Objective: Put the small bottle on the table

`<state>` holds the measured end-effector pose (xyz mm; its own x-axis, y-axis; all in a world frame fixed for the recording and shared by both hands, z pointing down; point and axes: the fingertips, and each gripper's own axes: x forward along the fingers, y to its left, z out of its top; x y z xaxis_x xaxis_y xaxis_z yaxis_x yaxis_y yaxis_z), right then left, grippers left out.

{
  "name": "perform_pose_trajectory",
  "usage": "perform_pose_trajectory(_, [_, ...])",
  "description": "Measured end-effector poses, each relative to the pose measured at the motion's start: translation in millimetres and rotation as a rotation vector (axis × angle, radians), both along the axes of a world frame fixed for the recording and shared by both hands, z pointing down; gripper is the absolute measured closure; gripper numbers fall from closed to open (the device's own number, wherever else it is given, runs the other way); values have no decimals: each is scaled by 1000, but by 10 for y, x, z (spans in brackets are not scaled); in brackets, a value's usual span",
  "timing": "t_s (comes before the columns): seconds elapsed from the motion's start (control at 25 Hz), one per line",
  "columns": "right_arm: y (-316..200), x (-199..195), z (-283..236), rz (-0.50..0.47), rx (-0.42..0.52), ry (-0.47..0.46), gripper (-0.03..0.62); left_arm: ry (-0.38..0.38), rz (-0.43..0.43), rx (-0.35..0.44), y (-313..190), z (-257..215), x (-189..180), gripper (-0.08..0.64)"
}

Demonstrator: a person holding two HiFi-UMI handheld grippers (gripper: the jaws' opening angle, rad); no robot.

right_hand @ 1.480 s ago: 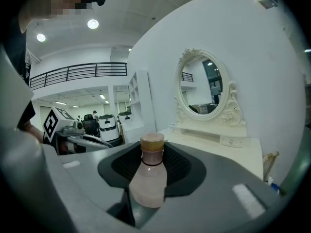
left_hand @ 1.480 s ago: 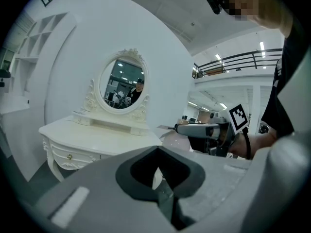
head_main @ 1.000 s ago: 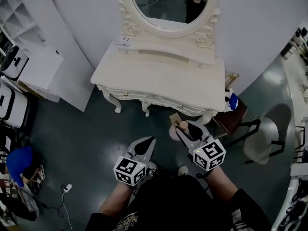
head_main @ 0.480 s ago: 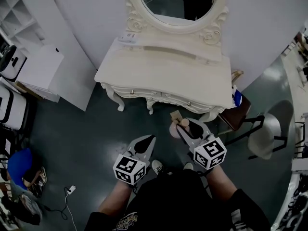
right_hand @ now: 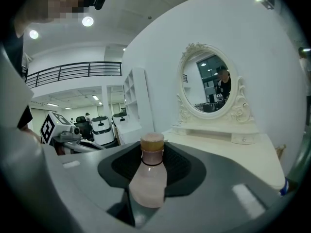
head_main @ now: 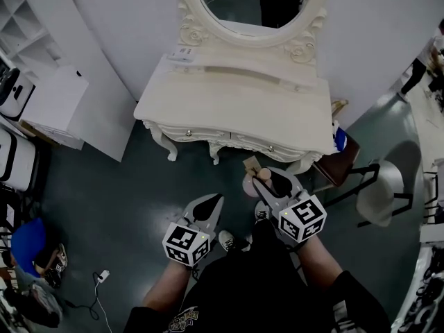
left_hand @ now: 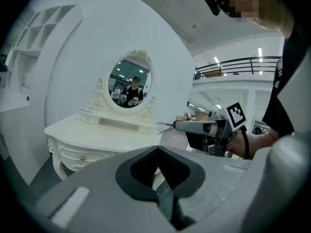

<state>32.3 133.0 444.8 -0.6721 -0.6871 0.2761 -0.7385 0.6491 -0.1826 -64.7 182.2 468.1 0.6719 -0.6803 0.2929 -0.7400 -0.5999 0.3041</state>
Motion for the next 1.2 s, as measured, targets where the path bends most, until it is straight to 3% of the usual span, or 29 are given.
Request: perform_pose_trajectory(1.2, [-1505,324,23,-206,-8,-8,423,-22,-194,16,-1322,-66,473,560])
